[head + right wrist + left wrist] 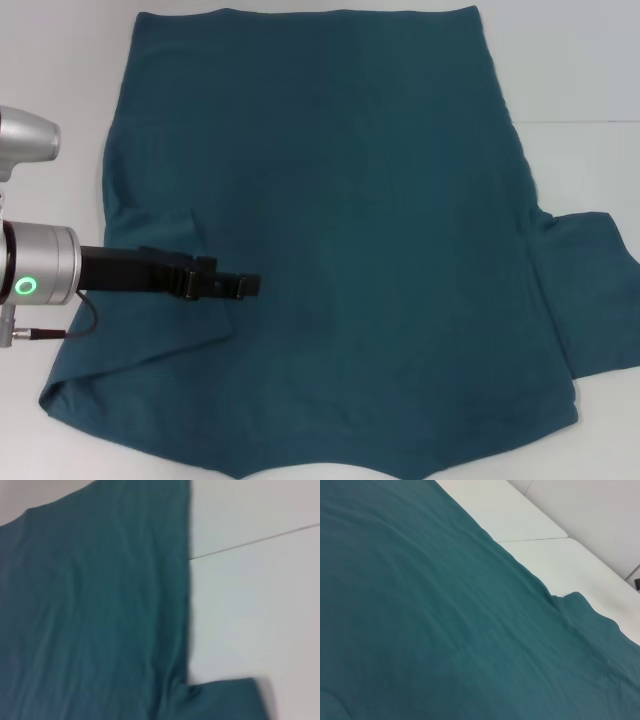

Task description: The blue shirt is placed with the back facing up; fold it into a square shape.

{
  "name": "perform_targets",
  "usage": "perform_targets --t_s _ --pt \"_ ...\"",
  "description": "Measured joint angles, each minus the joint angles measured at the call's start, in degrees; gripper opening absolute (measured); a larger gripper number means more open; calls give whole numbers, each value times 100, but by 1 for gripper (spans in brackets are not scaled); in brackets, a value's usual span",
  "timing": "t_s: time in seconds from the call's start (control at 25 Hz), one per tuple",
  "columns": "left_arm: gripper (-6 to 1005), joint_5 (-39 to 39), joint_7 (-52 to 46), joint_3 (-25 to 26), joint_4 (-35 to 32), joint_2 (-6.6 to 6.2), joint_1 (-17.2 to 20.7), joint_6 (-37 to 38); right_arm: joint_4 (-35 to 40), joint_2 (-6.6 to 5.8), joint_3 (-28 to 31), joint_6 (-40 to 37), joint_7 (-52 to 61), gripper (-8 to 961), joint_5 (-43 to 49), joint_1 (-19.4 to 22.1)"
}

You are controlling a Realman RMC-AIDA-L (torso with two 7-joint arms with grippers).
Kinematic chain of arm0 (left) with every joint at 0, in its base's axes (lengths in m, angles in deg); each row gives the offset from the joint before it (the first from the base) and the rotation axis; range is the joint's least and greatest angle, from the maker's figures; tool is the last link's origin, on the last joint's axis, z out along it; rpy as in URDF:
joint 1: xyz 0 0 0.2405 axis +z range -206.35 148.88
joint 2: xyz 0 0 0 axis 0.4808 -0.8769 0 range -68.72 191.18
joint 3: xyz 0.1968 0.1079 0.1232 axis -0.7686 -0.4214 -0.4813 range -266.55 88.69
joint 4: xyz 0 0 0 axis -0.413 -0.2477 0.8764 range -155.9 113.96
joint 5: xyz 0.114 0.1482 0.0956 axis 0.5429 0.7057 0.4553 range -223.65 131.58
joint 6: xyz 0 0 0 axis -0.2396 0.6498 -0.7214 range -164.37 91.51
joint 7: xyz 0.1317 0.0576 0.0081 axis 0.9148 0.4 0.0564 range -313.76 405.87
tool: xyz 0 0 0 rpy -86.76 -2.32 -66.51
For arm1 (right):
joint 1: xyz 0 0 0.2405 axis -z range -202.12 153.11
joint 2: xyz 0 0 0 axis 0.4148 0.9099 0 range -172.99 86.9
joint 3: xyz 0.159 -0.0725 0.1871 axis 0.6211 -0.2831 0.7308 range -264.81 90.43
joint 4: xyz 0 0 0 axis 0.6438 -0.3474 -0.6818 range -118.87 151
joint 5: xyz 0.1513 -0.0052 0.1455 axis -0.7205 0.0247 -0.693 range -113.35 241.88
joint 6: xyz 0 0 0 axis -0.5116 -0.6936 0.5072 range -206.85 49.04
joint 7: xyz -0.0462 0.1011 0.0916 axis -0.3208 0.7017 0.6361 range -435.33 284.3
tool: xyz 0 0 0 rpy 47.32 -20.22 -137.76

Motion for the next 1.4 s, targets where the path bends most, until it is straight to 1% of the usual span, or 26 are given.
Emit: perform_targets --t_s 0.12,0.28,0.44,0.64,0.76,0.84,1.08,1.4 --pt "878 0 -17 0 -2 0 0 -2 4 11 -78 -162 4 33 152 -85" --pt "878 0 -20 0 -2 2 0 -3 5 32 -79 -278 25 33 236 -90" --pt "878 0 -21 0 -2 2 5 -6 6 2 72 -475 59 32 223 -38" --pt "877 0 -13 0 2 14 6 -11 15 -50 118 -518 95 152 245 150" --pt "877 0 -7 0 28 21 3 -61 8 -45 182 -300 -135 299 222 273" --pt "877 0 0 0 33 33 -2 -84 -51 -10 217 -163 -348 397 209 322" --pt "877 0 -5 -24 51 44 -32 -87 -360 57 194 263 -464 648 214 348" --pt "877 0 -21 -42 59 53 -20 -86 -438 187 188 547 -451 667 211 315"
